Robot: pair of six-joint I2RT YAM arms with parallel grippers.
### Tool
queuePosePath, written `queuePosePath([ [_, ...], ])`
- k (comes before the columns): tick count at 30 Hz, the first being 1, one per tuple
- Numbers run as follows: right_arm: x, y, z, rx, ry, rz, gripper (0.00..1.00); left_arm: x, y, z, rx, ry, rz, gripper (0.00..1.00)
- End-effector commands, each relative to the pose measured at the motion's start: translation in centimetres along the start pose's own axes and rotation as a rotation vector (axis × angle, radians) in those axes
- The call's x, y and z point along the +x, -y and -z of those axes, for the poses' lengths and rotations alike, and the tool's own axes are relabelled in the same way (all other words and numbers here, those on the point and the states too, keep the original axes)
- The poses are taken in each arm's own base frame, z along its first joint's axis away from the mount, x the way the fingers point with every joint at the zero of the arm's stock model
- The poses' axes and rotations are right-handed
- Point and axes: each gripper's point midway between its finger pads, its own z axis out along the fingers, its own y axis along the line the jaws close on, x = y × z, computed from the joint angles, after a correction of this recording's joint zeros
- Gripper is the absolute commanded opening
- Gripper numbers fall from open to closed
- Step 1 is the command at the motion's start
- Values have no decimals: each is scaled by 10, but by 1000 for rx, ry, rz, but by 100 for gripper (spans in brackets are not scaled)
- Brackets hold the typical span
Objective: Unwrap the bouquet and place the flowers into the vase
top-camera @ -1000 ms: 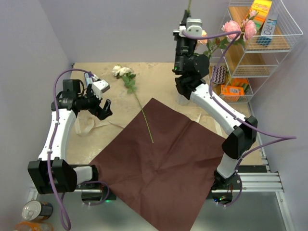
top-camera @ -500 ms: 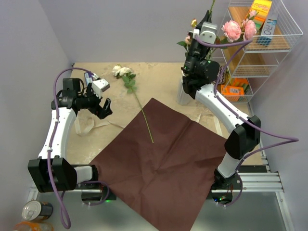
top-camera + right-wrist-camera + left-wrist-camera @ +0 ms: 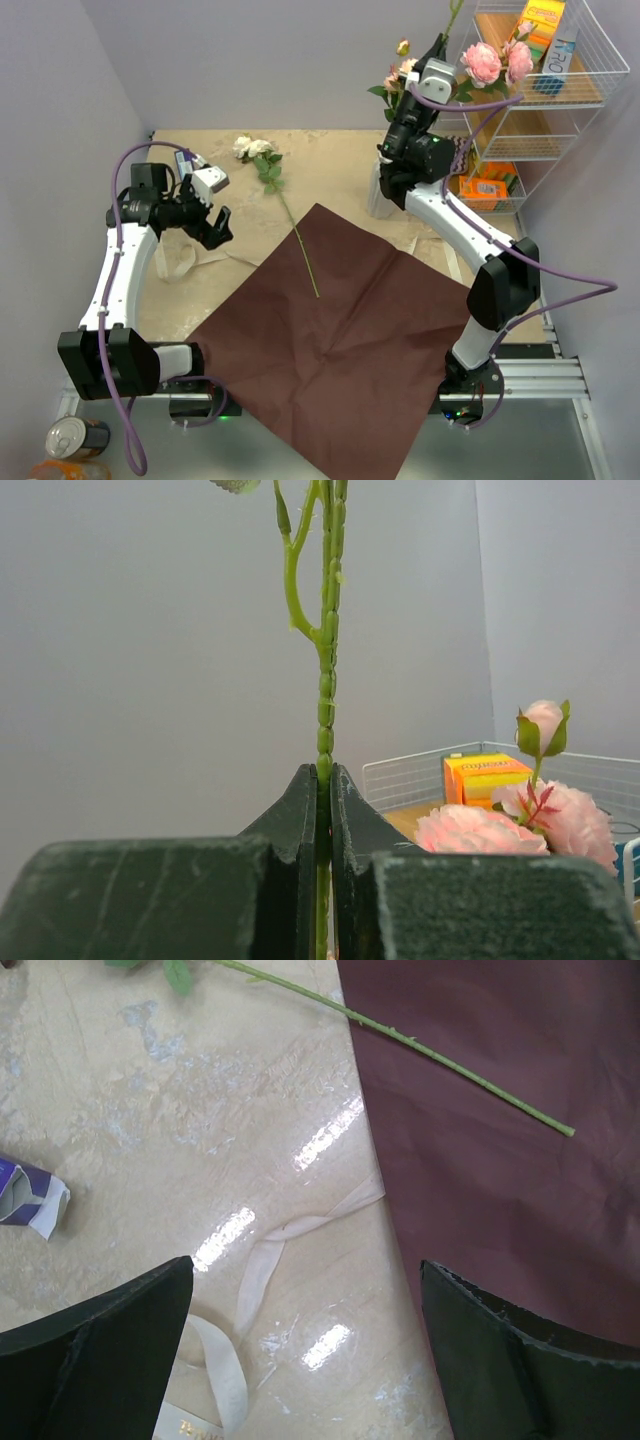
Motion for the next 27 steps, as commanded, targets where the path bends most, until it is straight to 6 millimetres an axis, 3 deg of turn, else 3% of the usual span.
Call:
queuePosePath([
  [1,7,10,8,37,-3,-12,0,-14,-4,10,-18,31,-44,100],
  [11,44,3,27,22,-77,11,0,-11,-1,15,-21,19,-67,99],
  [15,61,-11,33,-27,-163,38,1,-11,-2,15,-23,20,-72,99],
  [18,76,-20,42,-39,-301,99,34,-14,0,16,-17,30,-73,99],
  [19,77,-20,46,-40,-319,95,41,-15,0,16,-16,34,-70,99],
  [21,85,-20,65,-51,-357,78,50,-17,1,17,-10,38,-68,100],
  [25,82,-15,89,-58,-407,58,69,-25,1,22,-11,53,-74,99],
  [27,85,-20,109,-81,-448,63,72,-27,2,23,-12,56,-77,99],
])
